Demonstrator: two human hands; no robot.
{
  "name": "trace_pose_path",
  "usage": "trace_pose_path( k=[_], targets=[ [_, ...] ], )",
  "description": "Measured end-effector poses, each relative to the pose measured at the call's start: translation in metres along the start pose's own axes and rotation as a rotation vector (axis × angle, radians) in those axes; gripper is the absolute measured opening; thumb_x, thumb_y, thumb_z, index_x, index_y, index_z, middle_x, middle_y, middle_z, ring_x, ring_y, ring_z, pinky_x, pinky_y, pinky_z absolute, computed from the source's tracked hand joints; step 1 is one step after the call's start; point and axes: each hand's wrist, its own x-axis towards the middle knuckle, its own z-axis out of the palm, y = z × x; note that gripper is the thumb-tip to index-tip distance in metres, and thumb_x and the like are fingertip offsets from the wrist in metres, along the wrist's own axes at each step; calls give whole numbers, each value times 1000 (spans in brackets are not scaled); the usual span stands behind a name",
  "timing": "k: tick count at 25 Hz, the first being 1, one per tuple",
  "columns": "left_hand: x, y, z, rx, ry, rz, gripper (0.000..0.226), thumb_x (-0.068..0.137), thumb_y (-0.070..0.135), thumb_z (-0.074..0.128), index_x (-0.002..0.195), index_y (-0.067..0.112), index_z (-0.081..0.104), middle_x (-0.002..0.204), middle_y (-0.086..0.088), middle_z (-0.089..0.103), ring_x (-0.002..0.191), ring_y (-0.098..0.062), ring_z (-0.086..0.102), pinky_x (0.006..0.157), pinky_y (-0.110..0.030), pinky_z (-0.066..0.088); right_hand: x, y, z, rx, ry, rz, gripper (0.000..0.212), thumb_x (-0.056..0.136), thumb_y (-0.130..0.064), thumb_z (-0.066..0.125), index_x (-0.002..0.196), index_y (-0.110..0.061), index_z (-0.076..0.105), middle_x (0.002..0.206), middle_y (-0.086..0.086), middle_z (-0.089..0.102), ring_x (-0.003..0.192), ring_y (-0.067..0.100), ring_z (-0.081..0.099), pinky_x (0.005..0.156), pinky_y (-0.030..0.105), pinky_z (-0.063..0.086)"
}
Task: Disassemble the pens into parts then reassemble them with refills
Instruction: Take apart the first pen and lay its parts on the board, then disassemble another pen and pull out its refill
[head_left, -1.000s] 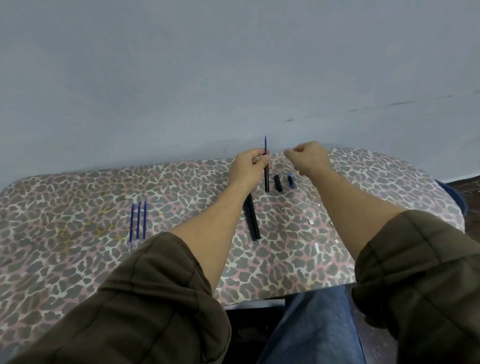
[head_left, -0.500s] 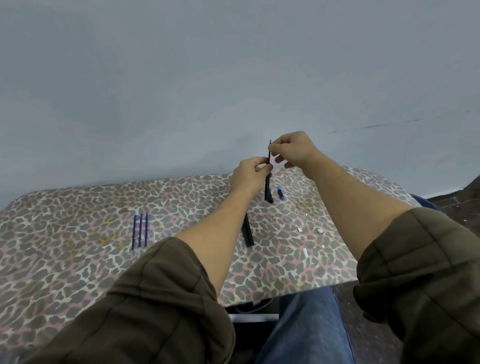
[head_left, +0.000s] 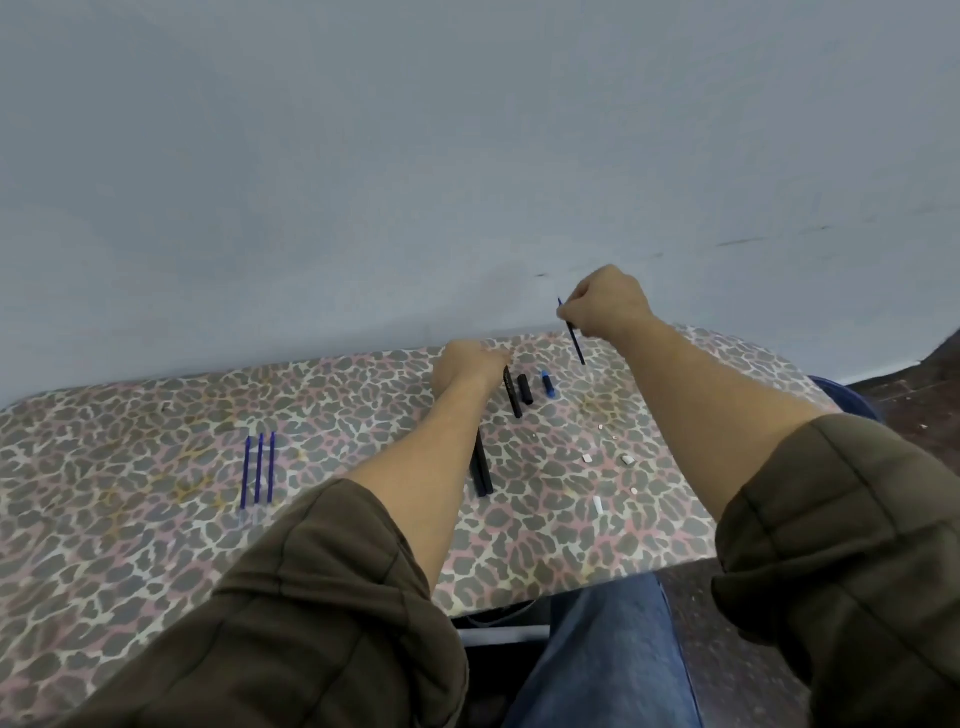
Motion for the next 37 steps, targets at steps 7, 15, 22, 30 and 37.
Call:
trace_pose_path(
  k=[7, 15, 22, 30, 37],
  targets=[
    [22, -4, 25, 322, 81, -72, 32, 92, 30, 73, 72, 13, 55, 64, 1, 55, 51, -12, 50, 37, -25, 28, 11, 43, 34, -131, -95, 111, 25, 92, -17, 76, 110, 1, 78, 102, 18, 79, 80, 27, 74, 85, 44, 65],
    [41, -7, 42, 410, 96, -83, 10, 96, 20, 70, 97, 9, 69, 84, -3, 67, 80, -18, 67, 43, -26, 35, 19, 51, 61, -219, -149, 104, 13, 92, -16, 74, 90, -3, 75, 84, 10, 73, 78, 25, 72, 63, 31, 60],
    [50, -7, 45, 453, 124, -97, 33, 90, 25, 77, 71, 14, 53, 71, 0, 59, 59, -14, 53, 40, -28, 32, 22, 56, 74, -167, -151, 129, 10, 92, -11, 73, 89, -2, 74, 83, 11, 71, 77, 26, 69, 58, 29, 52],
    [49, -7, 43, 441, 104, -112, 38, 86, 32, 82, 70, 15, 52, 67, 1, 55, 55, -13, 50, 39, -27, 30, 25, 58, 75, -174, -163, 162, 39, 91, -18, 76, 64, -13, 48, 62, 4, 51, 51, 17, 46, 44, 25, 35],
    [39, -1, 25, 380, 50, -41, 44, 81, 46, 82, 69, 17, 51, 64, 3, 54, 53, -12, 51, 40, -23, 31, 15, 45, 58, -142, -128, 91, 21, 91, -23, 78, 86, -3, 77, 77, 13, 74, 63, 23, 64, 57, 28, 56]
  ],
)
